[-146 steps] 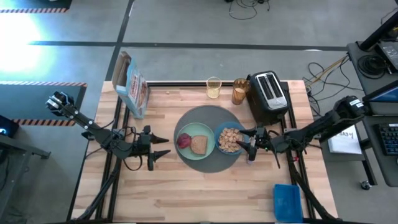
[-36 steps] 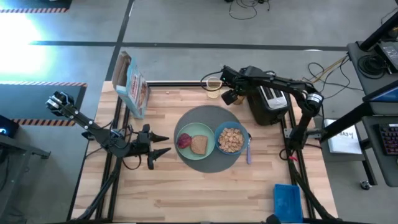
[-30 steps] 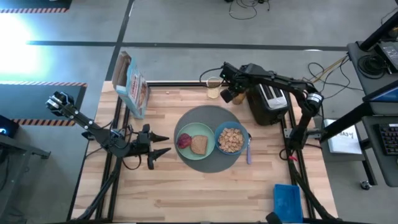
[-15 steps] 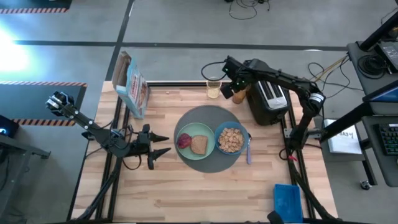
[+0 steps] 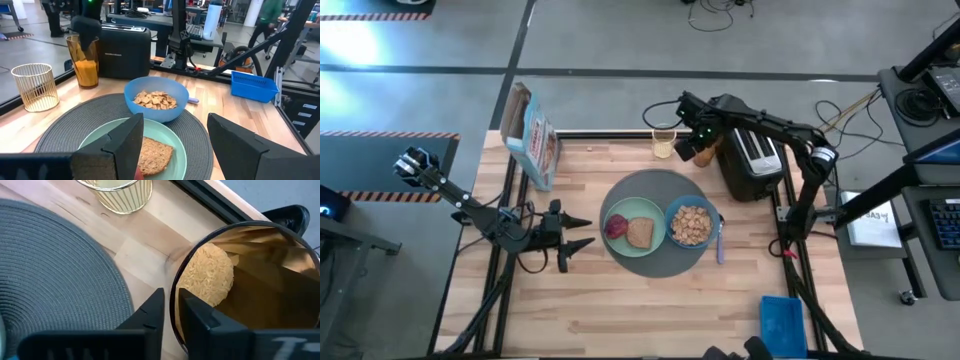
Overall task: Arrange a breakfast setting
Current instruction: Put the brown cup of milk on the gray table mat to the top right of the green plate
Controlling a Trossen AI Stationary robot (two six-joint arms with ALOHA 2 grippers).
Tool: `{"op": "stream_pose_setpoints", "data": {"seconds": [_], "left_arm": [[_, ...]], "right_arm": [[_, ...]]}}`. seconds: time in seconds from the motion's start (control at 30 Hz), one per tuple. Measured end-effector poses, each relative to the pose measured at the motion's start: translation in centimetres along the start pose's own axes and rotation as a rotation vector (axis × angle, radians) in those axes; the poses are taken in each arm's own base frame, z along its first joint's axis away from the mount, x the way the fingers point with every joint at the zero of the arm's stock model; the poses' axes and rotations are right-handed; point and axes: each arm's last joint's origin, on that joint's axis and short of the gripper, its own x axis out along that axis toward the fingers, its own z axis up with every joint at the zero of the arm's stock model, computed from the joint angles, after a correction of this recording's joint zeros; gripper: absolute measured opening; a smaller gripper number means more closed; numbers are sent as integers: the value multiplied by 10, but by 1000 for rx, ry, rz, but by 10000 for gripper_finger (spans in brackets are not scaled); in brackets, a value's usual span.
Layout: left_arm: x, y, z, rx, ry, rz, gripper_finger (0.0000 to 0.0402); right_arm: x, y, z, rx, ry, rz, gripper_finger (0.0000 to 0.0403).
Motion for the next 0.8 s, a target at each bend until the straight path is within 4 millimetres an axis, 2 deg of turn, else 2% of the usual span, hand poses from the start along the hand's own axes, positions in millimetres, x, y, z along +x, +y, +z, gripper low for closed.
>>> {"op": "stream_pose_setpoints", "data": {"seconds": [0.2,0.27,0.37,0.43,0.6,0.8], "left_arm": [[0,0,0,0,0,0,205],[0,0,0,0,0,0,205],[0,0,0,0,0,0,205],[0,0,0,0,0,0,205],[0,0,0,-1,0,-1,205],[0,0,0,0,0,0,205]], "right_arm": [[10,2,2,-19,24,-8,80],[10,2,2,-16,24,-8,71],[10,1,2,-20,23,-10,29],[10,1,2,-23,22,-11,14],[7,2,1,-24,17,0,9],[-13,19,-6,-88,-23,36,9]]}}
